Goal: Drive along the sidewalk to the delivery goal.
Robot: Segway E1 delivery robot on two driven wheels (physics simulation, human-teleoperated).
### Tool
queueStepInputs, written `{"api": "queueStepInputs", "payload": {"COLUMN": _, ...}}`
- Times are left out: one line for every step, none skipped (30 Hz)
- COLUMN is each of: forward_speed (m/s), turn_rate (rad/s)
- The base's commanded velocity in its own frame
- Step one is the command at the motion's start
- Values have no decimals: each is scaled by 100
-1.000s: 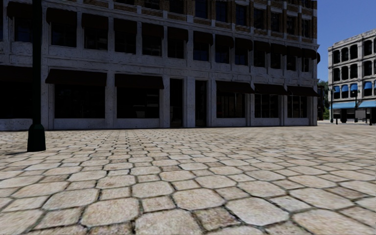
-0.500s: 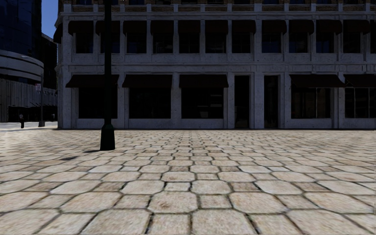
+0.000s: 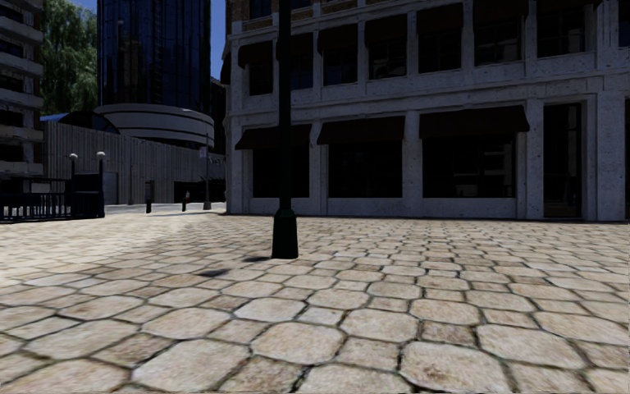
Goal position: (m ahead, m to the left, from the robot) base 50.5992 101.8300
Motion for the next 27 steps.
{"api": "queueStepInputs", "payload": {"forward_speed": 200, "turn_rate": 79}}
{"api": "queueStepInputs", "payload": {"forward_speed": 200, "turn_rate": 80}}
{"api": "queueStepInputs", "payload": {"forward_speed": 200, "turn_rate": 85}}
{"api": "queueStepInputs", "payload": {"forward_speed": 200, "turn_rate": 89}}
{"api": "queueStepInputs", "payload": {"forward_speed": 200, "turn_rate": 89}}
{"api": "queueStepInputs", "payload": {"forward_speed": 200, "turn_rate": 90}}
{"api": "queueStepInputs", "payload": {"forward_speed": 200, "turn_rate": 90}}
{"api": "queueStepInputs", "payload": {"forward_speed": 200, "turn_rate": 90}}
{"api": "queueStepInputs", "payload": {"forward_speed": 200, "turn_rate": 90}}
{"api": "queueStepInputs", "payload": {"forward_speed": 200, "turn_rate": 90}}
{"api": "queueStepInputs", "payload": {"forward_speed": 200, "turn_rate": 90}}
{"api": "queueStepInputs", "payload": {"forward_speed": 200, "turn_rate": 90}}
{"api": "queueStepInputs", "payload": {"forward_speed": 200, "turn_rate": 90}}
{"api": "queueStepInputs", "payload": {"forward_speed": 200, "turn_rate": 90}}
{"api": "queueStepInputs", "payload": {"forward_speed": 200, "turn_rate": 90}}
{"api": "queueStepInputs", "payload": {"forward_speed": 200, "turn_rate": 90}}
{"api": "queueStepInputs", "payload": {"forward_speed": 200, "turn_rate": 90}}
{"api": "queueStepInputs", "payload": {"forward_speed": 200, "turn_rate": 90}}
{"api": "queueStepInputs", "payload": {"forward_speed": 200, "turn_rate": 90}}
{"api": "queueStepInputs", "payload": {"forward_speed": 200, "turn_rate": 90}}
{"api": "queueStepInputs", "payload": {"forward_speed": 200, "turn_rate": 90}}
{"api": "queueStepInputs", "payload": {"forward_speed": 200, "turn_rate": 90}}
{"api": "queueStepInputs", "payload": {"forward_speed": 200, "turn_rate": 90}}
{"api": "queueStepInputs", "payload": {"forward_speed": 200, "turn_rate": 90}}
{"api": "queueStepInputs", "payload": {"forward_speed": 200, "turn_rate": 90}}
{"api": "queueStepInputs", "payload": {"forward_speed": 200, "turn_rate": 90}}
{"api": "queueStepInputs", "payload": {"forward_speed": 200, "turn_rate": 90}}
